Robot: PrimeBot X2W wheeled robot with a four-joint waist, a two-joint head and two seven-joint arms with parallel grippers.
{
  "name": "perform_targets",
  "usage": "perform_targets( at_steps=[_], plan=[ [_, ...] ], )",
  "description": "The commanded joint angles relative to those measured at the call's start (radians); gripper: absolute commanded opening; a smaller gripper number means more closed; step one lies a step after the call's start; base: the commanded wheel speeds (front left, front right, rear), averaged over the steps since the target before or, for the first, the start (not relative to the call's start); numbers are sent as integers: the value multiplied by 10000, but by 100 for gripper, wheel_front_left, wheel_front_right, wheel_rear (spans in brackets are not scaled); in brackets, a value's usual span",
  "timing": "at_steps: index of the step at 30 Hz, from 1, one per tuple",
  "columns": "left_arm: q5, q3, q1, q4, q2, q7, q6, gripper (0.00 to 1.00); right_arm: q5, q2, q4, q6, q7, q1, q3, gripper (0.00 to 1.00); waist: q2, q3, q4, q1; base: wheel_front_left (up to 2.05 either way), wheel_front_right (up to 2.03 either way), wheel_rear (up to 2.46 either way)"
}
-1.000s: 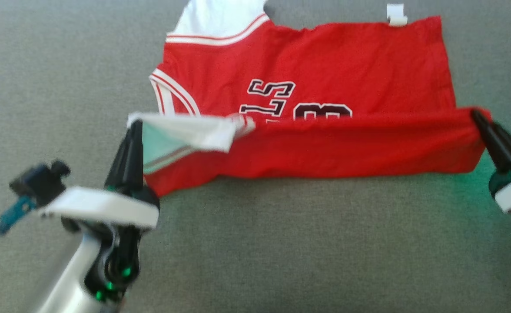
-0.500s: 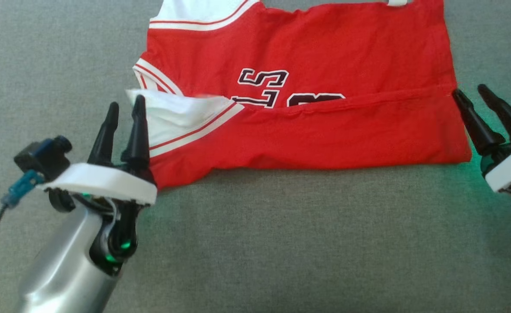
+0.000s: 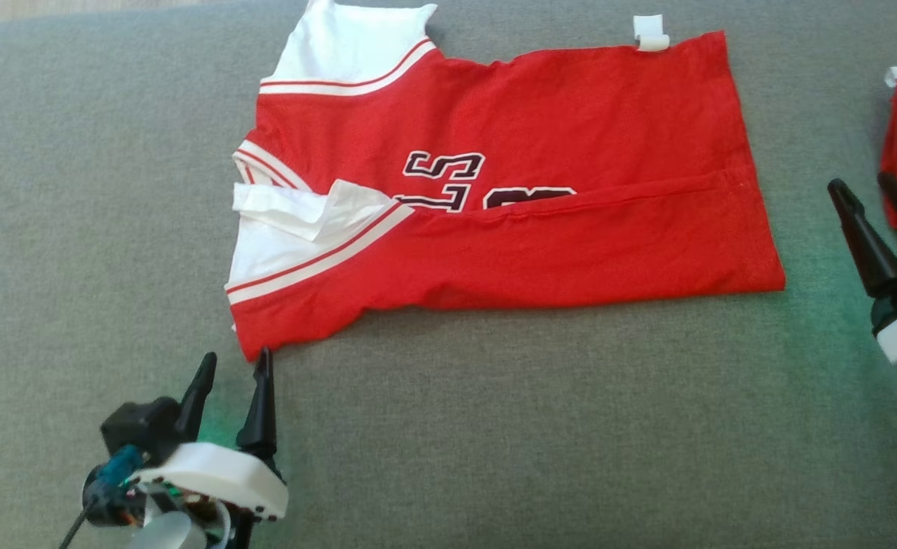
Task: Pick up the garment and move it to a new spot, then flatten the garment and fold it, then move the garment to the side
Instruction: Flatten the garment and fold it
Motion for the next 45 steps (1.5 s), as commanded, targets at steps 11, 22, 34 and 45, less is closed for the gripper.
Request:
perform_targets(
  at_steps=[11,22,34,45],
  plan=[
    [210,205,-1036,1324,-454,-393,-66,100,-803,876,292,-9,-34,644,-469,100,0,-8,11,2,0,0,0],
    [228,-43,-1252,1964,-568,-581,-856,0,-903,1644,1276,-9,639,1028,-712,100,0,-229,89,2,0,0,0],
    [600,23,-1210,1639,-149,-818,-888,0,-1612,2769,2565,-9,1653,1080,-1179,48,0,-311,292,2,0,0,0],
    [745,-179,-631,923,181,-800,-739,0,-1731,2232,2220,-9,1691,1943,-1766,0,0,-812,376,2,0,0,0]
  ],
)
